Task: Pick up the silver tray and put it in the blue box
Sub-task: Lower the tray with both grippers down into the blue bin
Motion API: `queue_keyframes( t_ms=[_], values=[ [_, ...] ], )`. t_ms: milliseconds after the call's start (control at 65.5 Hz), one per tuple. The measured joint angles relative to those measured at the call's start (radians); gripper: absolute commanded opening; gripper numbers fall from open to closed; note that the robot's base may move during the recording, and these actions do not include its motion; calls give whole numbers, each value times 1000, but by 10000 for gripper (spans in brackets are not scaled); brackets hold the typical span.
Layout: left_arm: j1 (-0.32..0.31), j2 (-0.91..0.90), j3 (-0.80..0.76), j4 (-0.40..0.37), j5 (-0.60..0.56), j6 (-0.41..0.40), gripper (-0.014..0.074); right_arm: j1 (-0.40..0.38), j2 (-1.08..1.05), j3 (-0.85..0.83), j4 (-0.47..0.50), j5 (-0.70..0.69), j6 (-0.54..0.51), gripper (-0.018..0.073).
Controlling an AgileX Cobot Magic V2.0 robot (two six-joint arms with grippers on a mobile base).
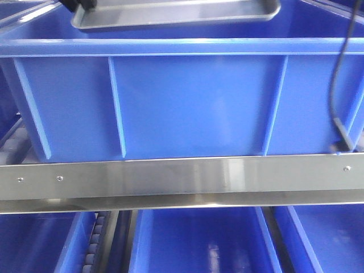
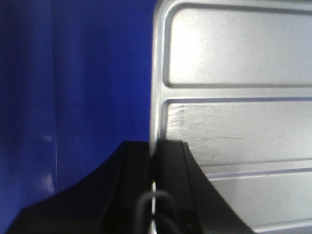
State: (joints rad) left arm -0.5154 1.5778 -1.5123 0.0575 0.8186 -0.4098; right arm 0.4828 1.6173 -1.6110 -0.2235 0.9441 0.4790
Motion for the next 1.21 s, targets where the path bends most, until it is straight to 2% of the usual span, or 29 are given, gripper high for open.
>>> queue_keyframes(
  t_ms=[244, 657, 840, 947, 1100, 1207],
  values=[
    [9, 36, 0, 4, -2, 4, -15, -15, 82, -3, 0, -44, -12, 53],
    [9, 42, 0, 9, -5, 4, -15, -15, 84, -6, 0, -42, -12, 53],
    [9, 42, 0, 48, -16, 6, -14, -15, 84, -6, 12, -44, -12, 56],
    [9, 42, 0, 57, -21, 6, -14, -15, 84, -6, 20, -44, -12, 110],
    [9, 42, 0, 53, -27, 6, -13, -15, 84, -6, 22, -36, -16, 293],
    [9, 42, -4, 38, -31, 6, -13, -13, 84, -6, 28, -29, -22, 351]
  ],
)
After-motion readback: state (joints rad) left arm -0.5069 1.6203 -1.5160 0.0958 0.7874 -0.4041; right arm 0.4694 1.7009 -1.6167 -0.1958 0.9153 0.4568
